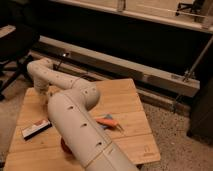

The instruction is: Stand the bottle upright

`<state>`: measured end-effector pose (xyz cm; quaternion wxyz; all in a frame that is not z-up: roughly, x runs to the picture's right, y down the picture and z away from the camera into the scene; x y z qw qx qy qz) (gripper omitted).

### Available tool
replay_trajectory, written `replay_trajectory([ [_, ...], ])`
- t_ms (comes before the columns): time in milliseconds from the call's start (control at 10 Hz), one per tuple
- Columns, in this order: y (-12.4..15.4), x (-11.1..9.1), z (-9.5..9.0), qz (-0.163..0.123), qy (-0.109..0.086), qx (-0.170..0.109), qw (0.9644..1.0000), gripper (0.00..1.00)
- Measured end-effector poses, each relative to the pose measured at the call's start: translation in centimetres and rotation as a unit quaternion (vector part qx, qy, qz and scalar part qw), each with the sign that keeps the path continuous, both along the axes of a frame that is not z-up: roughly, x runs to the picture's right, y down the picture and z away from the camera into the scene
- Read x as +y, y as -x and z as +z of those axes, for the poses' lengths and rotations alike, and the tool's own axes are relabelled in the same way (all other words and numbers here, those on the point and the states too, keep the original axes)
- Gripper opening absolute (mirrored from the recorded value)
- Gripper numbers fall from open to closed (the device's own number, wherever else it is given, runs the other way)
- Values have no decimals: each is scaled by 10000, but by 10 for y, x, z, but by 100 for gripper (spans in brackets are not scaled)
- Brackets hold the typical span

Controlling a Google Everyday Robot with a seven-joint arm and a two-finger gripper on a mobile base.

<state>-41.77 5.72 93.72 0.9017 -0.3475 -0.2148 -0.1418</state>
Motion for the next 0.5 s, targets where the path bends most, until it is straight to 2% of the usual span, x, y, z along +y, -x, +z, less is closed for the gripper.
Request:
replay_trajectory([
  [500, 3, 0, 3, -28, 53, -29, 10000, 54],
])
